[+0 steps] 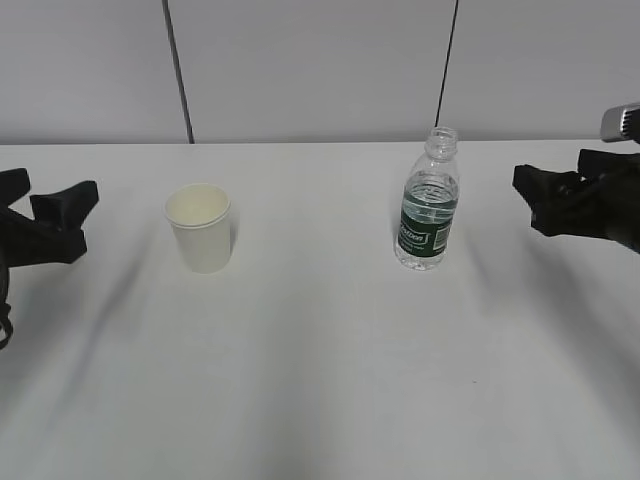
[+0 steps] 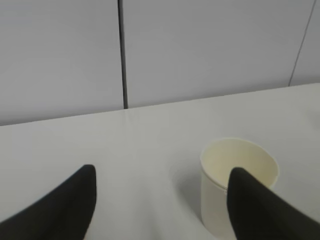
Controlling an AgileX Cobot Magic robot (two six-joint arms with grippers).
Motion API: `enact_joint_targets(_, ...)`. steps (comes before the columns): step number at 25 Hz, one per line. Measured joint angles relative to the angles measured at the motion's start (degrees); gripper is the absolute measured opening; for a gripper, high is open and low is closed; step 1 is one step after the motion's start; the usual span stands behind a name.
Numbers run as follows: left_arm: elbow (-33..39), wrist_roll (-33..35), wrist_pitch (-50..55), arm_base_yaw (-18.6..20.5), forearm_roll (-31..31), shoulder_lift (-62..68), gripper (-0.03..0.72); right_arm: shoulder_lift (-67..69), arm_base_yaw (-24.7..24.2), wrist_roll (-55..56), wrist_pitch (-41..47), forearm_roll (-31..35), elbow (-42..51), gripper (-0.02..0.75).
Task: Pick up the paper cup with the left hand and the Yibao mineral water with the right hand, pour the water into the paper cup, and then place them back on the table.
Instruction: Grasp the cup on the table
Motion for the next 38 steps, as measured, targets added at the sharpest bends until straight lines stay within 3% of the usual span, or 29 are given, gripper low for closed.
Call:
enact_joint_targets(4, 0.0, -0.01, -3.06, 0.0, 2.31, 5.0, 0.496, 1.4, 0.0, 0.34, -0.54, -1.15, 0.03, 0.585)
enact_joint_targets(8, 0.0, -0.13, -7.7, 0.0, 4.77, 9.52, 0.496, 6.22, 0.0, 0.78, -10.92, -2.13, 2.88, 0.585)
enact_joint_targets(16, -0.3, -0.19, -9.19, 0.0, 8.91, 17.84, 0.496, 12.04, 0.0, 0.9, -22.61, -2.25, 5.79, 0.585)
enact_joint_targets(38, -0.89, -0.19, -9.18, 0.0, 11.31, 19.51, 0.523, 12.53, 0.0, 1.14, -23.74, -5.87, 5.87, 0.585)
